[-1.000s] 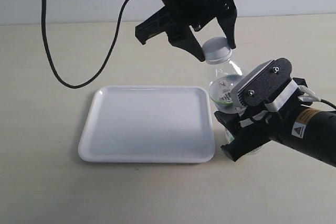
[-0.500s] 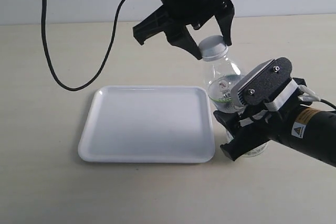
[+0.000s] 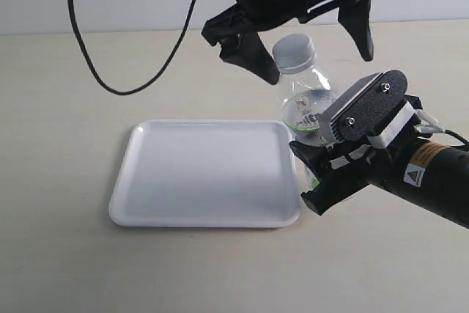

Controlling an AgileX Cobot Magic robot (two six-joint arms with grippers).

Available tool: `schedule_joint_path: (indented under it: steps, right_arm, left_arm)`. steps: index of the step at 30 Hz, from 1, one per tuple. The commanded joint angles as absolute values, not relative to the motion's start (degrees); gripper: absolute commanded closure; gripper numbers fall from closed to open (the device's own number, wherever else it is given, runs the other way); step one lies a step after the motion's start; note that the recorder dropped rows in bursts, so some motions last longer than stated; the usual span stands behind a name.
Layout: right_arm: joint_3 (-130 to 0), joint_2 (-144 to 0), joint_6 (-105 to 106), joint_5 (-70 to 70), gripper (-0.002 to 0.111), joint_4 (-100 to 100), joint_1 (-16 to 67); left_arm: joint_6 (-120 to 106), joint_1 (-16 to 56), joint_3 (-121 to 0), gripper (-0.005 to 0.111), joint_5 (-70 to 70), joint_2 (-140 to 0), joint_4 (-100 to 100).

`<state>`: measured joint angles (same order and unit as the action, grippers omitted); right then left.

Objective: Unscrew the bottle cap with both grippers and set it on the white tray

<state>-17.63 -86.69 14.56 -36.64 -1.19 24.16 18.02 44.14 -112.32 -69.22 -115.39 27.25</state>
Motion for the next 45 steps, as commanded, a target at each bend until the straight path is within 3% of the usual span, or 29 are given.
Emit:
schedule_joint_path:
  steps: [1, 11, 18, 21, 45]
  right_arm:
    - [-18.14, -86.14, 13.55, -37.75, 0.108, -1.49, 24.34]
    - [-18.14, -86.14, 12.55, -36.66, 0.108, -1.49, 24.34]
    - [-18.14, -86.14, 9.82, -36.52, 0.108, -1.49, 24.34]
    - [-18.14, -86.14, 8.8, -36.27, 0.108, -1.49, 24.34]
    - [-18.14, -86.14, 8.67, -36.04, 0.108, -1.49, 24.34]
  left_arm:
    - [7.77, 42.47, -116.08, 0.011, -69.96, -114.08, 28.73]
    - [-7.69, 41.24, -116.8, 0.011, -69.96, -112.12, 18.07]
    - [-18.4, 41.24, -113.93, 0.011, -69.96, -112.1, 20.52]
    - [-25.81, 41.24, -112.48, 0.017, -69.96, -112.1, 23.98]
    - [-26.59, 41.24, -110.58, 0.019, -69.96, -113.5, 27.29]
